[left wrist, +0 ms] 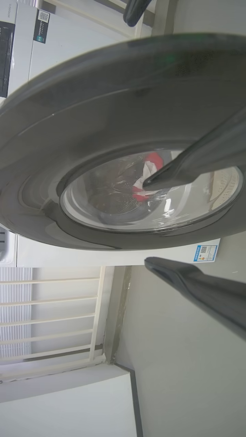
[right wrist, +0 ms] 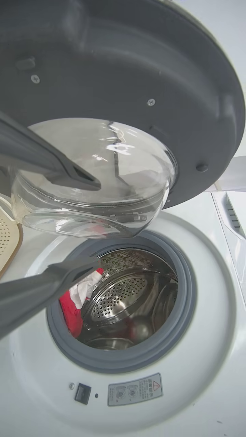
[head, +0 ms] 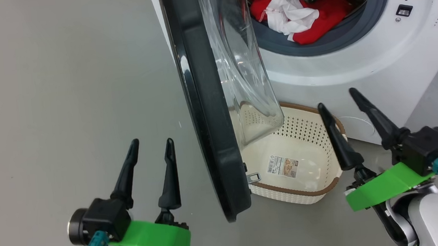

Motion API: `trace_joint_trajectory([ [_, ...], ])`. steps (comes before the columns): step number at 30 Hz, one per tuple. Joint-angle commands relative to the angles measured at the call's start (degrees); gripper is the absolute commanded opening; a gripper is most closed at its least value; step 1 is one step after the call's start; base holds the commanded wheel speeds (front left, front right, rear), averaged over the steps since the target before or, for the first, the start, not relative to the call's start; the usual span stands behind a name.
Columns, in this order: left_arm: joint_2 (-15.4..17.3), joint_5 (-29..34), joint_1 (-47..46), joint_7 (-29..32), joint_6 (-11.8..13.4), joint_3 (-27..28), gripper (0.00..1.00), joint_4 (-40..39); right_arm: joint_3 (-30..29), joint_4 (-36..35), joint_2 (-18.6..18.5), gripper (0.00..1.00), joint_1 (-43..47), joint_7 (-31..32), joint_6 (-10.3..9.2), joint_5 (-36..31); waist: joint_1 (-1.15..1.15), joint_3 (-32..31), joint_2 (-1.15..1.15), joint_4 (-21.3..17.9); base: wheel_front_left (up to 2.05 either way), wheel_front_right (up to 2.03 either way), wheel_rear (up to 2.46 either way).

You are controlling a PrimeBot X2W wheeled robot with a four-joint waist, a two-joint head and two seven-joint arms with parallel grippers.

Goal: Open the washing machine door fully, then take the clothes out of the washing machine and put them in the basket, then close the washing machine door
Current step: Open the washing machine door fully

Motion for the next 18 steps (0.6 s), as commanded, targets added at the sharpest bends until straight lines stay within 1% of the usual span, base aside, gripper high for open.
trace_joint_trajectory([
  [1, 0.97, 0.80, 0.24, -0.45, -0.18, 2.15, 1.00, -1.80, -0.15, -1.16, 1.00, 1.00, 0.42, -1.52, 0.36, -1.69, 0.00, -0.05, 0.00, -0.04, 0.00, 0.00, 0.00],
  [6, 0.97, 1.10, 0.62, -0.45, 0.02, 2.34, 1.00, -2.32, -3.80, -1.10, 2.56, 1.00, 2.52, -5.33, 0.36, -5.54, 0.00, -0.19, 0.00, 0.06, 0.00, 0.00, 0.00],
  [7, 0.97, 1.10, 0.62, -0.45, 0.02, 2.34, 1.00, -2.32, -3.80, -1.10, 2.56, 1.00, 2.52, -5.33, 0.36, -5.54, 0.00, -0.19, 0.00, 0.06, 0.00, 0.00, 0.00],
  [8, 0.97, 1.14, 0.85, -0.45, 0.09, 2.37, 1.00, -2.51, -5.26, -1.26, 2.79, 1.00, 3.56, -6.44, 0.36, -6.90, 0.00, -0.27, 0.00, 0.17, 0.00, 0.00, 0.00],
  [11, 0.97, 1.12, 1.04, -0.45, 0.18, 2.34, 1.00, -2.47, -6.29, -1.43, 2.88, 1.00, 4.78, -7.31, 0.36, -6.76, 0.00, -0.36, 0.00, 0.29, 0.00, 0.00, 0.00],
  [13, 0.97, 1.04, 1.15, -0.45, 0.31, 2.37, 1.00, -2.45, -6.69, -1.36, 2.91, 1.00, 6.01, -7.99, 0.36, -5.51, 0.00, -0.45, 0.00, 0.29, 0.00, 0.00, 0.00],
  [18, 0.97, 0.95, 1.43, -0.45, 0.62, 2.62, 1.00, -2.33, -6.23, -0.94, 2.92, 1.00, 8.03, -8.85, 0.36, -4.14, 0.00, -0.55, 0.00, -0.03, 0.00, 0.00, 0.00],
])
